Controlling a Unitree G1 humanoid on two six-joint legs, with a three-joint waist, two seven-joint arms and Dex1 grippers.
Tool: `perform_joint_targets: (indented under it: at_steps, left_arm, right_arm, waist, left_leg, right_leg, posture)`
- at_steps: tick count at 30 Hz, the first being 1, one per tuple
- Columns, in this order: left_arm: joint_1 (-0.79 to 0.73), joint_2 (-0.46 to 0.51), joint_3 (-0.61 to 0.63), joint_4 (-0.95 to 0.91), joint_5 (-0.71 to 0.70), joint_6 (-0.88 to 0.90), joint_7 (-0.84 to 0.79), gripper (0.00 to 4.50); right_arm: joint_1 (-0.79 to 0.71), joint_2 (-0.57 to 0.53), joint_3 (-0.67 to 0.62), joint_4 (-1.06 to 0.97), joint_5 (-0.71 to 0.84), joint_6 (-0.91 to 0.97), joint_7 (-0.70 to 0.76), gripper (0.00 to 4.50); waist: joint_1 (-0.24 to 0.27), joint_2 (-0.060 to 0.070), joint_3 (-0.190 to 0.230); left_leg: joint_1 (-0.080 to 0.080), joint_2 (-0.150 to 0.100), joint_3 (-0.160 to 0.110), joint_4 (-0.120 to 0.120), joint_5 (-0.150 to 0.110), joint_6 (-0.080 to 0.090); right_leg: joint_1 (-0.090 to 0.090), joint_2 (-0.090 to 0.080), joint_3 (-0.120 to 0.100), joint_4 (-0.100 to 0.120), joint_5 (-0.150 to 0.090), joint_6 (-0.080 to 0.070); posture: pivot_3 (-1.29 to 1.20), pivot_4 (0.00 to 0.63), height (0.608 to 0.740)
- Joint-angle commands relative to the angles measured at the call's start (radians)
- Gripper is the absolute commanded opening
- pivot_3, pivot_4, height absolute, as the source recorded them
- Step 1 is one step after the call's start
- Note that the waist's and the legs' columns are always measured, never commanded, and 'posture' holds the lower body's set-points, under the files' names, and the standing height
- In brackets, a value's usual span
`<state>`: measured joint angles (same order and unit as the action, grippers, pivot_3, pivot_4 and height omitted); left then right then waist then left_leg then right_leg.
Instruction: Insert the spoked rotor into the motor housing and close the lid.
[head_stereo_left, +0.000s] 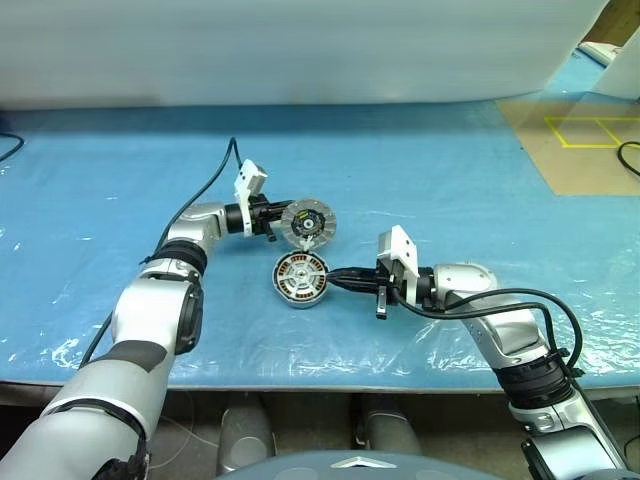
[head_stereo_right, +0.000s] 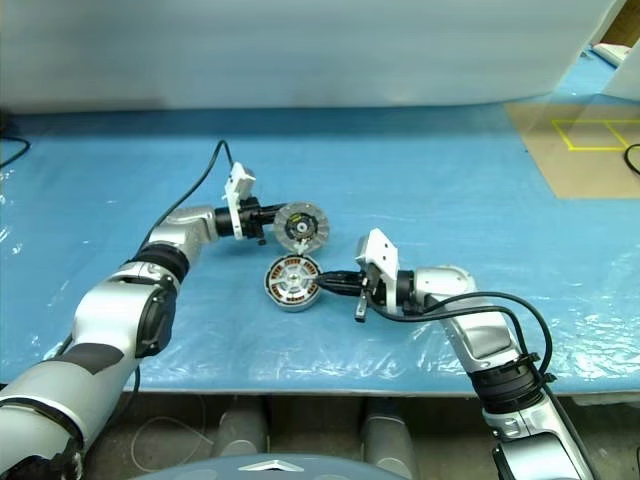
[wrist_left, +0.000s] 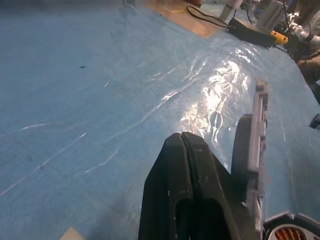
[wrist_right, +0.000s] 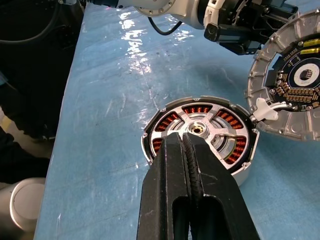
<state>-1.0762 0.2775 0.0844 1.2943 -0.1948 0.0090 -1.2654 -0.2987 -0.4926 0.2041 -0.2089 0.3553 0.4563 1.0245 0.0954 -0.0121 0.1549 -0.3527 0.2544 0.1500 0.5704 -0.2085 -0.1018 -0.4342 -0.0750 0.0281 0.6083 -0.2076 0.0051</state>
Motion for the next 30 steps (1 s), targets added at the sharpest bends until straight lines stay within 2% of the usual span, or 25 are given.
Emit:
perform_joint_targets:
  at_steps: [1, 9, 16, 23, 27, 30]
  left_arm:
    - [-0.049, -0.01, 0.013, 0.001, 0.008, 0.034, -0.062, 0.01]
    - [-0.046, 0.012, -0.051, -0.003, 0.095, 0.08, -0.215, 0.01]
    - [-0.012, 0.029, -0.07, -0.033, 0.117, 0.077, -0.329, 0.01]
    - [0.035, 0.03, -0.138, -0.123, 0.06, 0.057, -0.349, 0.01]
    - [0.078, 0.046, -0.231, -0.207, 0.02, 0.005, -0.349, 0.01]
    - [0.082, 0.041, -0.227, -0.25, -0.035, 0.013, -0.349, 0.01]
  right_arm:
    - [0.005, -0.001, -0.008, -0.048, 0.021, 0.0, -0.009, 0.0]
    - [0.023, -0.025, -0.033, -0.071, 0.074, 0.053, 0.005, 0.0]
    - [0.048, -0.135, -0.07, -0.062, 0.095, 0.072, 0.056, 0.0]
    - [0.061, -0.196, -0.073, -0.013, 0.071, 0.04, 0.085, 0.0]
    - [0.049, -0.196, -0.073, 0.019, 0.055, 0.01, 0.081, 0.0]
    - [0.035, -0.187, -0.071, 0.041, 0.044, -0.008, 0.072, 0.0]
  waist:
    - [0.001, 0.0, 0.0]
    - [0.001, 0.0, 0.0]
    - [0.002, -0.001, 0.0]
    - [0.003, -0.001, 0.001]
    - [0.003, -0.001, 0.001]
    - [0.003, -0.001, 0.001]
  left_leg:
    - [0.0, 0.0, 0.0, 0.0, 0.0, 0.0]
    - [0.0, -0.001, 0.0, -0.001, 0.0, 0.0]
    - [0.0, -0.001, -0.001, -0.002, 0.0, 0.0]
    - [-0.001, -0.001, 0.0, -0.002, 0.0, 0.0]
    - [-0.003, -0.001, 0.0, -0.002, 0.0, 0.0]
    - [-0.003, -0.001, 0.0, -0.001, 0.0, 0.0]
  right_leg:
    - [0.0, 0.0, 0.0, 0.0, 0.0, 0.0]
    - [0.001, 0.0, 0.0, -0.001, 0.0, 0.0]
    - [0.001, 0.0, 0.0, -0.001, 0.0, 0.0]
    - [0.001, 0.0, 0.0, -0.001, -0.001, -0.002]
    - [0.001, 0.0, 0.0, -0.001, -0.002, -0.003]
    - [0.001, 0.0, 0.0, -0.001, -0.002, -0.003]
  posture:
    - [0.0, 0.15, 0.74]
    - [0.0, 0.15, 0.74]
    - [0.0, 0.15, 0.74]
    - [0.0, 0.15, 0.74]
    - [0.0, 0.15, 0.74]
    - [0.0, 0.15, 0.74]
